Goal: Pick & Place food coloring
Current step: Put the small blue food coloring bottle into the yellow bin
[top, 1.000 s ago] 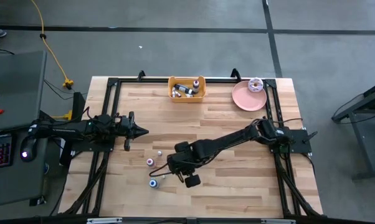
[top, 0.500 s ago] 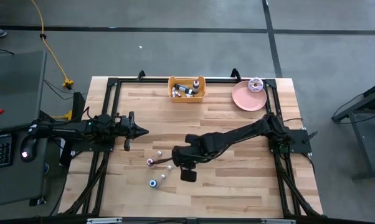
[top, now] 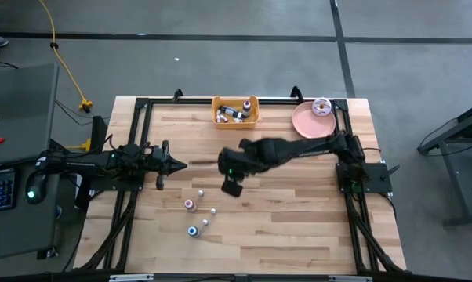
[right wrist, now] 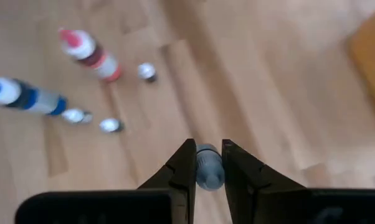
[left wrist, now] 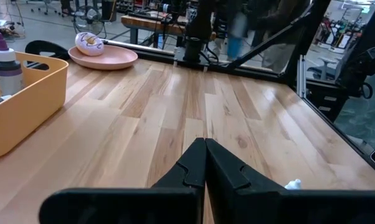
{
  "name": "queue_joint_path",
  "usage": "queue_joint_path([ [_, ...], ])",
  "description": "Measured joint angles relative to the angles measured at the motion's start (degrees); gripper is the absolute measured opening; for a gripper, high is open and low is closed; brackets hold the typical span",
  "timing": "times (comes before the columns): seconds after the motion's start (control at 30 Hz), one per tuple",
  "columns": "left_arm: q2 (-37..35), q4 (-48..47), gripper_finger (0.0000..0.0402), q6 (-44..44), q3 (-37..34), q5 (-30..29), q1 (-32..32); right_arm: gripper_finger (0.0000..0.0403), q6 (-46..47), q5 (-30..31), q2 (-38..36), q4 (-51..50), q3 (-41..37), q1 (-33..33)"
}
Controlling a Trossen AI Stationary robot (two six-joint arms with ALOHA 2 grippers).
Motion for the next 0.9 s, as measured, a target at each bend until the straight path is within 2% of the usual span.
queue_joint_path([
  [0.3,0.00,0.00,0.0001,0.00,-0.01,-0.04,-0.01,0.0048,-6.40,4.98,-0.31,-3.21,9.59,-10.20],
  [0.5,0.01,0.00,0.0001,-0.01,-0.01,-0.04,0.00,0.0048,-9.22,4.97,-0.26,-2.60,11.19,-18.06],
  [0.7,0.01,0.00,0.0001,-0.01,0.00,-0.06,-0.01,0.0048,-7.38,4.62,-0.23,3.13,7.88,-24.91],
  [0.9,0.00,0.00,0.0001,-0.02,-0.02,-0.07,-0.02,0.0048,-1.92,-1.49,-0.21,16.61,-1.49,-29.44],
])
